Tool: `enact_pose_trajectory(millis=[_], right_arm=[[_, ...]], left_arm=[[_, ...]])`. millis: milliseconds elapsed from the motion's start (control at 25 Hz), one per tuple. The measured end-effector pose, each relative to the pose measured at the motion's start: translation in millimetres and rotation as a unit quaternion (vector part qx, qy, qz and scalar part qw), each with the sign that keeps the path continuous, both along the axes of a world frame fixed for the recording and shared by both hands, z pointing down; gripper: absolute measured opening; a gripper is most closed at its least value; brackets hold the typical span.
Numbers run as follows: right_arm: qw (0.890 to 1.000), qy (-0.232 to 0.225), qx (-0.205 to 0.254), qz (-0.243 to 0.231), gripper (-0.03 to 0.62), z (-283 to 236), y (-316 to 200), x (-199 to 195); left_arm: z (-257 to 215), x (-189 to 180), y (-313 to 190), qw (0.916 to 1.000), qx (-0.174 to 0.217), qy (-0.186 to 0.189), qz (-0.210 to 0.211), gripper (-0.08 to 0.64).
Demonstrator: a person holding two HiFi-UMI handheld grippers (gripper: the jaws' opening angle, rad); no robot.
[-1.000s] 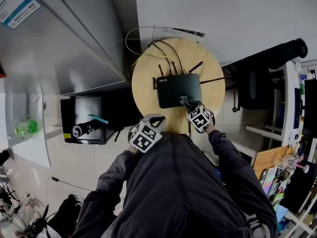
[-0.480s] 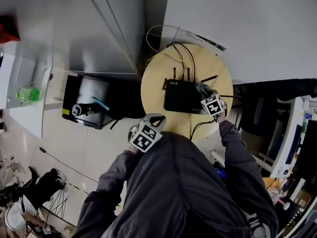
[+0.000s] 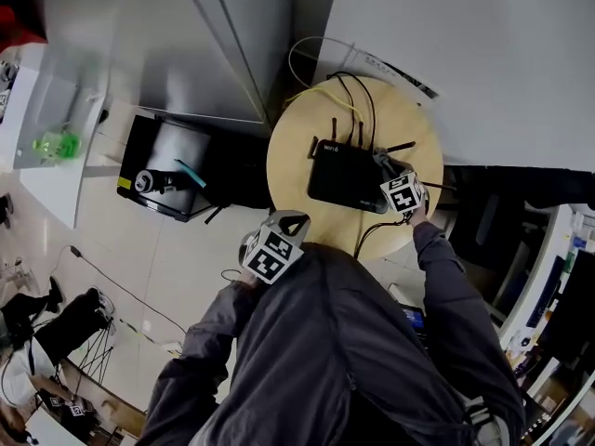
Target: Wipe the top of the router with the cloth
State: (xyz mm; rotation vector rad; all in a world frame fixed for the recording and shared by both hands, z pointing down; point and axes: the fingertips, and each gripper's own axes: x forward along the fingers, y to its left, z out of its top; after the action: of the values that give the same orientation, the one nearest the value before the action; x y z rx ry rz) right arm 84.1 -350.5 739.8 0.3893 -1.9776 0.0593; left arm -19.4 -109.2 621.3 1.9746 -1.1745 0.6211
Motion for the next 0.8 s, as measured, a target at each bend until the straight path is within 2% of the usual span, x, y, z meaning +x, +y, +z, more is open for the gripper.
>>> enact_pose_trajectory(millis=[280,800], right_arm=[[1.0,0.001,-0.005,0.015,0.035,-1,32,11],[0.996,0.007,-0.012,0.088,0.034,1,101,44]], left_arm=[[-5,3,-3,0.999,0.012,0.0,0.043,0.0],[-7,-10,2,0.9911,0.03,0.007,0.13,0.0]])
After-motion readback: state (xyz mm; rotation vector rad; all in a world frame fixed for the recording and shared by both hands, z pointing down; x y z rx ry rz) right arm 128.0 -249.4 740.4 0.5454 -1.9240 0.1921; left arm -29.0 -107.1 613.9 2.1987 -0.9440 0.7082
